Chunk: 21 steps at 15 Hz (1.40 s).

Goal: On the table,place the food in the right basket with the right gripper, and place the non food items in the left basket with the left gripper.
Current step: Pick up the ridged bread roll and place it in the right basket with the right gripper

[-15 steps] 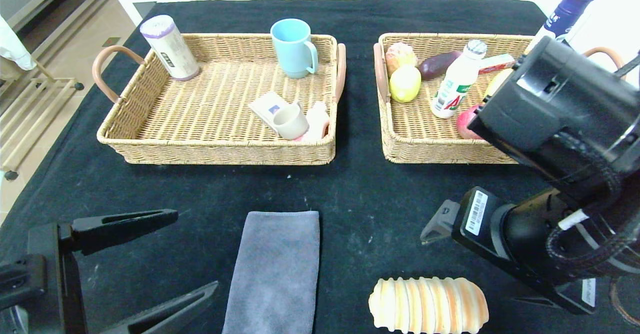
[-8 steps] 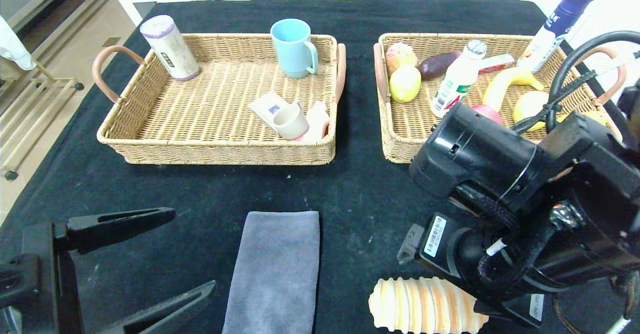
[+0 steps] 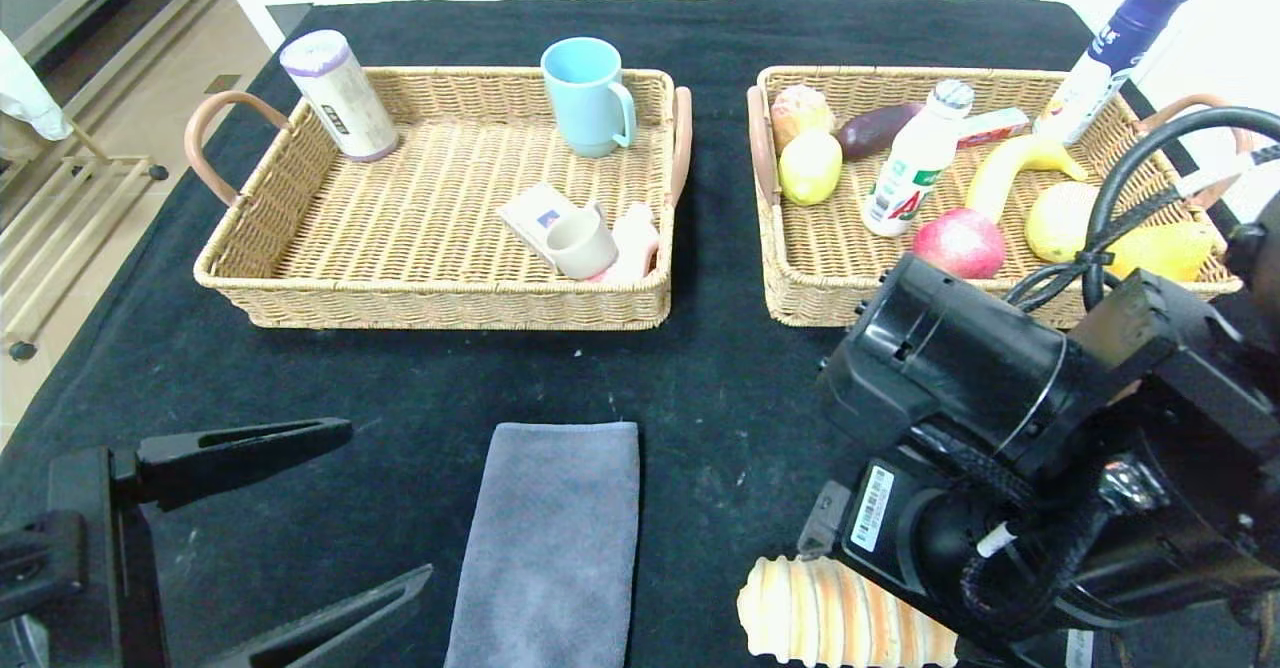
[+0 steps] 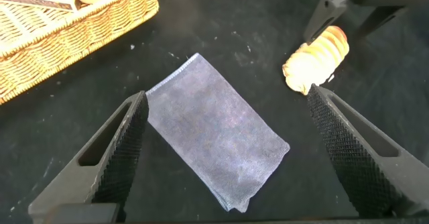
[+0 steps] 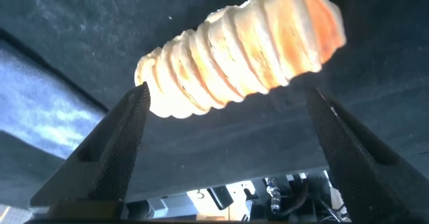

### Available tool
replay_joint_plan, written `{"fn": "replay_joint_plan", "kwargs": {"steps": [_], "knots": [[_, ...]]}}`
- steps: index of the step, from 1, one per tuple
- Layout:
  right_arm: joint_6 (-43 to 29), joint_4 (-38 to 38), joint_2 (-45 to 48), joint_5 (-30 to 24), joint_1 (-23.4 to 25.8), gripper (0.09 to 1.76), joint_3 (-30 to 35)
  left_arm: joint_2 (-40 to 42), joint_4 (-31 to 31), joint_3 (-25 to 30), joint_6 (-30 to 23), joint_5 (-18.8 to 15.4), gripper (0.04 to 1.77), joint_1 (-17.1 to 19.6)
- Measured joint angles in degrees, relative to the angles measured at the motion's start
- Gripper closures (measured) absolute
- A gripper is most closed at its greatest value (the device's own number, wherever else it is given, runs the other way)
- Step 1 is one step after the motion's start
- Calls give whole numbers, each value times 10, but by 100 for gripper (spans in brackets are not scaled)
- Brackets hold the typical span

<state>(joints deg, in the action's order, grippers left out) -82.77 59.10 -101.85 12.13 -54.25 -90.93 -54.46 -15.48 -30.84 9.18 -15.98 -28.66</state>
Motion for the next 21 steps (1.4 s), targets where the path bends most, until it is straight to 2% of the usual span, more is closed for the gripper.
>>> {"fn": "replay_joint_plan", "kwargs": {"steps": [4,7,11,15,21], "knots": [[-3,-1,22,1,-5,14,5,-3,-1,0,-1,-1,9,0],[-33,-19,33,6,-29,14,39,-9,-1,0,-4,-1,9,0],[-35,-32,40,18,-39,14,57,-10,-2,0,-3,-2,9,0],[-35,-82,32,32,-40,14,81,-9,-2,1,-1,-2,9,0],[-43,-87,31,40,-25,14,101,-10,-2,5,-1,-2,9,0]]}}
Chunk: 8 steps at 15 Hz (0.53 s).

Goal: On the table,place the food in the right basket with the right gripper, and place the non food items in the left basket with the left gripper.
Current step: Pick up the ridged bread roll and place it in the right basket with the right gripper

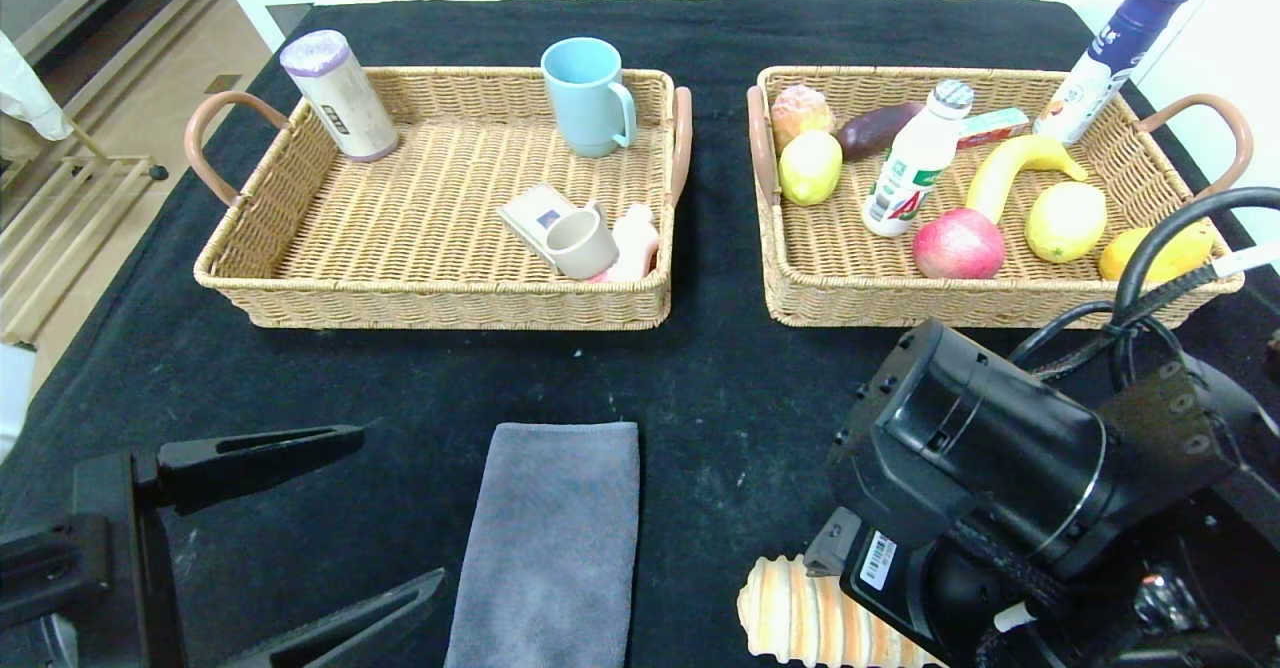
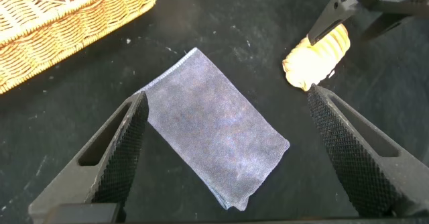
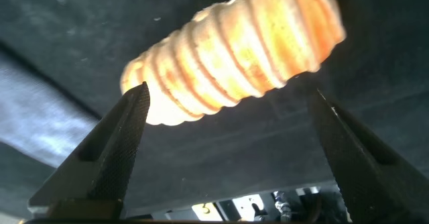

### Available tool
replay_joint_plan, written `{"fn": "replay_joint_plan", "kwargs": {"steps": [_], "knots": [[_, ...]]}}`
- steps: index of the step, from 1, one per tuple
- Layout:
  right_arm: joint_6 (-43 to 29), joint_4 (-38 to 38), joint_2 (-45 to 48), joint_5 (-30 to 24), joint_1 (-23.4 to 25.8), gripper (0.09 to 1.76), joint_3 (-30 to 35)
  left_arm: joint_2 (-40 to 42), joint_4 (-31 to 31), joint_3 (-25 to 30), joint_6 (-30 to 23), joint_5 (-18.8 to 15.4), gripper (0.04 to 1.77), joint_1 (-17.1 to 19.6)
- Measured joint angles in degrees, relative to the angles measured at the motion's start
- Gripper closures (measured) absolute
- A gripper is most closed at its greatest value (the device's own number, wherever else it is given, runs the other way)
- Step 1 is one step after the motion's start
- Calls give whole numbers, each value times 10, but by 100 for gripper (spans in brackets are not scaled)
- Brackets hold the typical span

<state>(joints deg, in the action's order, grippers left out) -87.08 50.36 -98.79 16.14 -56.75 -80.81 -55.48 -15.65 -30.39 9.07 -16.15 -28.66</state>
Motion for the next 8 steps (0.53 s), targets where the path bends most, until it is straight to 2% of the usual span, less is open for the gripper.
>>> {"fn": "replay_joint_plan", "kwargs": {"steps": [8], "knots": [[0,-26,-9,0,3,14,17,0,0,3,0,-3,9,0]]}}
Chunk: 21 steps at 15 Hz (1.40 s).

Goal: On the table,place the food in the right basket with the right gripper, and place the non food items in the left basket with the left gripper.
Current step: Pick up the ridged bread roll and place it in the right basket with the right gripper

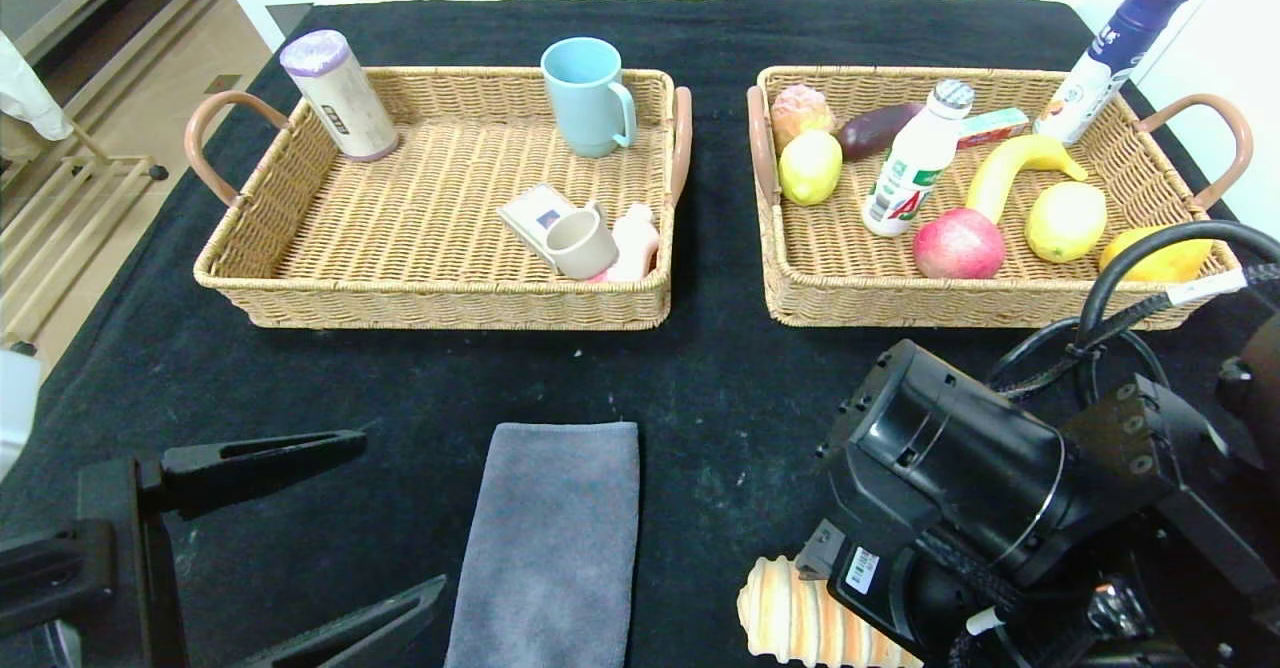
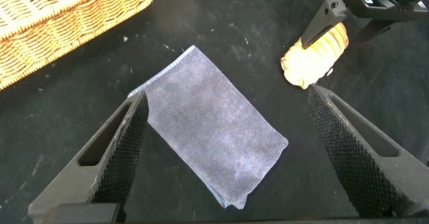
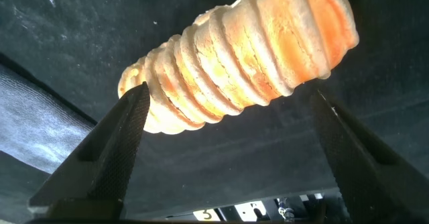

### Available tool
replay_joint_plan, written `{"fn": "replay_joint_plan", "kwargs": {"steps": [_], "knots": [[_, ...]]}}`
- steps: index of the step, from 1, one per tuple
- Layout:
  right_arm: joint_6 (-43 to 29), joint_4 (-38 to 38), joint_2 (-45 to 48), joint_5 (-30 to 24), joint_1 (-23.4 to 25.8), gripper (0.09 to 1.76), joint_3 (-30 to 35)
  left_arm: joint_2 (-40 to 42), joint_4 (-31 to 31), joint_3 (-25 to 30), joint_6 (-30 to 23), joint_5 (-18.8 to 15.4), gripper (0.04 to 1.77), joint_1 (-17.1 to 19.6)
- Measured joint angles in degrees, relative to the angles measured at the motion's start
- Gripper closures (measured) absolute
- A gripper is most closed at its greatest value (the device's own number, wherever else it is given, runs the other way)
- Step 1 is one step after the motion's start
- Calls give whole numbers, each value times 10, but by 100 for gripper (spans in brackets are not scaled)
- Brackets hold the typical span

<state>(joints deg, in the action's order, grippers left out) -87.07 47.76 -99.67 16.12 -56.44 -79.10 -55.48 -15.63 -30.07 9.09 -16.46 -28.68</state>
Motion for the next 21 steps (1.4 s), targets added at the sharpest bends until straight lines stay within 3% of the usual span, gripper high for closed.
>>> {"fn": "replay_joint_plan", "kwargs": {"steps": [11,12,16,21], "knots": [[0,-10,-25,1,6,14,5,3,0,5,2,0,9,-16],[0,-10,-27,1,7,21,5,3,0,6,2,0,9,-16],[0,-9,-32,1,8,78,4,3,0,6,2,0,9,-17],[0,-9,-33,0,11,125,4,3,1,7,4,0,9,-17]]}}
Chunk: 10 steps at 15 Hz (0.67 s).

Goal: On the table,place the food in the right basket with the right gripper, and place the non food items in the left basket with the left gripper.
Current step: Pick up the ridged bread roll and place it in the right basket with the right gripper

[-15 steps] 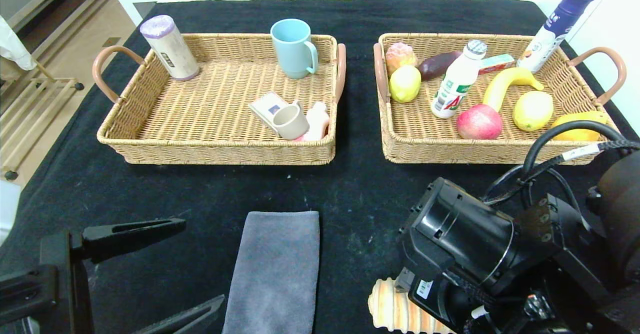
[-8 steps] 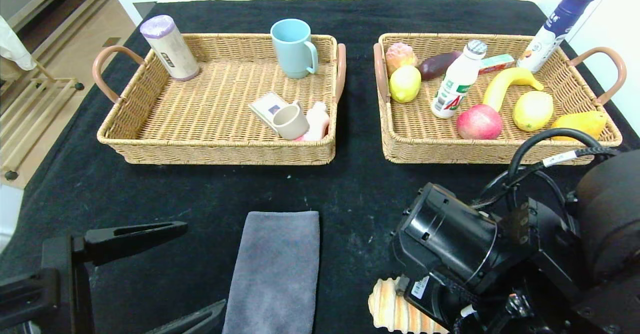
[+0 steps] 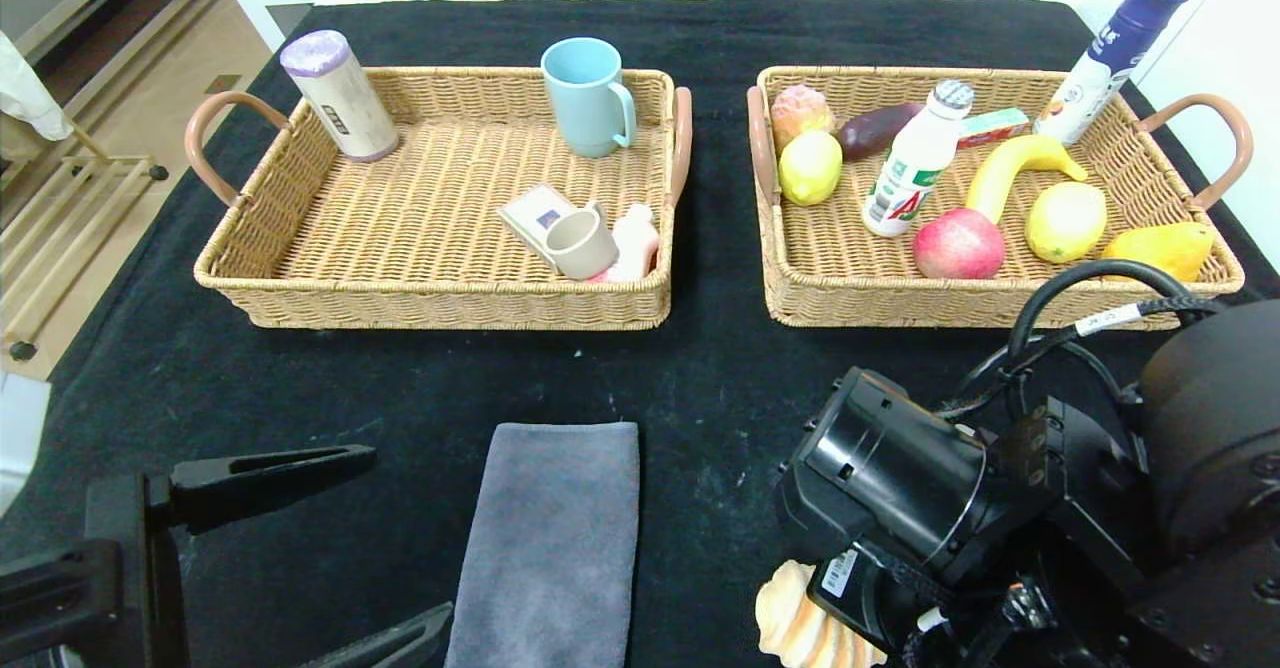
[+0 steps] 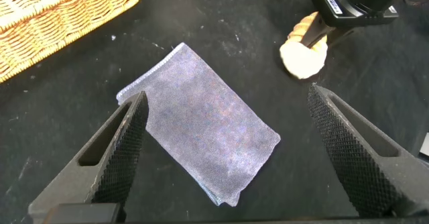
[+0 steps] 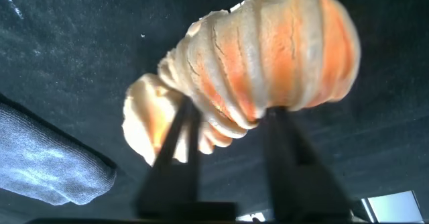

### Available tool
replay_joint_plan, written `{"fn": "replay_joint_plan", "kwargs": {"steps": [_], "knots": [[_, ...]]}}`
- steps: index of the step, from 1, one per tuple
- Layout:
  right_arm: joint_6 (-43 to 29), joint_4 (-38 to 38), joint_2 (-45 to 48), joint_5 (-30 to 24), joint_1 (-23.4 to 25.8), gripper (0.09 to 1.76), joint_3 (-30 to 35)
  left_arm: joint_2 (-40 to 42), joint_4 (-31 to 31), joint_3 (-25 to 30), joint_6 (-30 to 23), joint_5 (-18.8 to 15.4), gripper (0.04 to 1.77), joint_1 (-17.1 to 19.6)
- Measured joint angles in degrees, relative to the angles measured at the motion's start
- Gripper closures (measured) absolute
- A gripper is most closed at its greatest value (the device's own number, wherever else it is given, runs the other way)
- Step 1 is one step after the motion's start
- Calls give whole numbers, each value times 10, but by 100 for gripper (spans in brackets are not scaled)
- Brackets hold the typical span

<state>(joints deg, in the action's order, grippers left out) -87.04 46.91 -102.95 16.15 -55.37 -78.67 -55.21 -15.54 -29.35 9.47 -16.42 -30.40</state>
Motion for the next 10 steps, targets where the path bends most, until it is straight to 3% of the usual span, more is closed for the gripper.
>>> {"fn": "replay_joint_plan", "kwargs": {"steps": [10], "knots": [[2,2,-1,3,-5,141,0,0,0,1,1,0,9,0]]}}
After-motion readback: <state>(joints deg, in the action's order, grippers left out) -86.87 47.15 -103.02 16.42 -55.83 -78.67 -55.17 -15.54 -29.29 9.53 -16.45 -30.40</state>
